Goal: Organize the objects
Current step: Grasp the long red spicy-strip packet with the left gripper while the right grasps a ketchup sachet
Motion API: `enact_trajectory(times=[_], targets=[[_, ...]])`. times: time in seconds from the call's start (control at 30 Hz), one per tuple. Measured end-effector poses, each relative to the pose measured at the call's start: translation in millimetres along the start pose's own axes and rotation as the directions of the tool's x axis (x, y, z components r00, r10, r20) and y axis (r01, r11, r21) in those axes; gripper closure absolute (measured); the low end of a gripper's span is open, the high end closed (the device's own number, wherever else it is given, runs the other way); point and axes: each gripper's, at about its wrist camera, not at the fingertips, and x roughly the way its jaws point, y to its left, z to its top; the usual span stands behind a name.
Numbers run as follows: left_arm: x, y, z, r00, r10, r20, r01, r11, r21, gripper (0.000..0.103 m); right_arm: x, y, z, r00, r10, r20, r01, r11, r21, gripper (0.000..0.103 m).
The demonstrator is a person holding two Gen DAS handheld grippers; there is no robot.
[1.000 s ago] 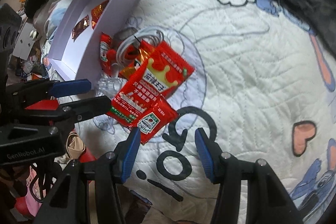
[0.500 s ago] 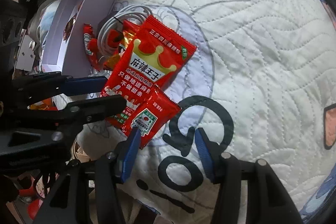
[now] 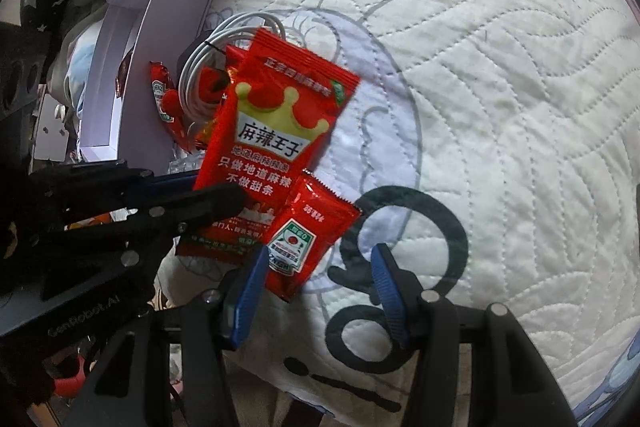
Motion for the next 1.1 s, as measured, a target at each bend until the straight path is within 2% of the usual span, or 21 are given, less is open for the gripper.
enact_trajectory(times=[0.13,0.3,0.37,0.47,0.5,0.57,0.73,1.03,1.1], targets=[[-3.5,3.7,-1.3,1.000,-0.007,0.000,0.007,1.000,-0.028,0.092,6.7,6.4,2.4,1.000,-0.003,0.007,0.003,1.000,0.004,0.049],[-7.4,5.9,-3.5,1.000,-0.004,0.001,0.004,0.999,-0.039,0.092,19.0,13.3,5.9,0.999,-0.047,0.009,0.047,0.998,0.033,0.050],[-7.1,7.0,-3.8,1.000,-0.004,-0.003,0.004,0.999,-0.039,0.092,22.5,18.8,5.3,0.996,-0.090,0.013,0.090,0.995,0.037,0.052],[-5.5,9.3,-2.9,1.000,-0.013,-0.012,0.012,0.999,-0.043,0.092,25.2,30.9,5.2,0.988,-0.153,0.014,0.153,0.988,0.007,0.063],[-4.7,9.0,-2.0,1.000,-0.018,-0.014,0.017,0.999,-0.039,0.092,25.7,33.9,4.9,0.988,-0.151,0.018,0.151,0.989,0.000,0.069],[-2.9,7.3,-0.4,1.000,-0.011,-0.017,0.011,0.999,-0.030,0.092,26.2,33.9,4.2,0.989,-0.146,0.023,0.145,0.989,0.014,0.071],[4.0,4.0,3.4,0.999,-0.024,-0.036,0.023,0.999,-0.030,0.092,21.7,26.8,0.7,0.993,-0.112,0.036,0.109,0.993,0.054,0.086],[19.5,-3.2,5.4,0.996,-0.048,-0.081,0.044,0.998,-0.051,0.092,8.2,15.9,-10.3,0.995,-0.083,0.049,0.078,0.992,0.098,0.091],[23.5,-9.9,5.8,0.997,-0.021,-0.080,0.019,0.999,-0.030,0.092,5.5,13.9,-11.9,0.995,-0.082,0.058,0.075,0.991,0.114,0.091]])
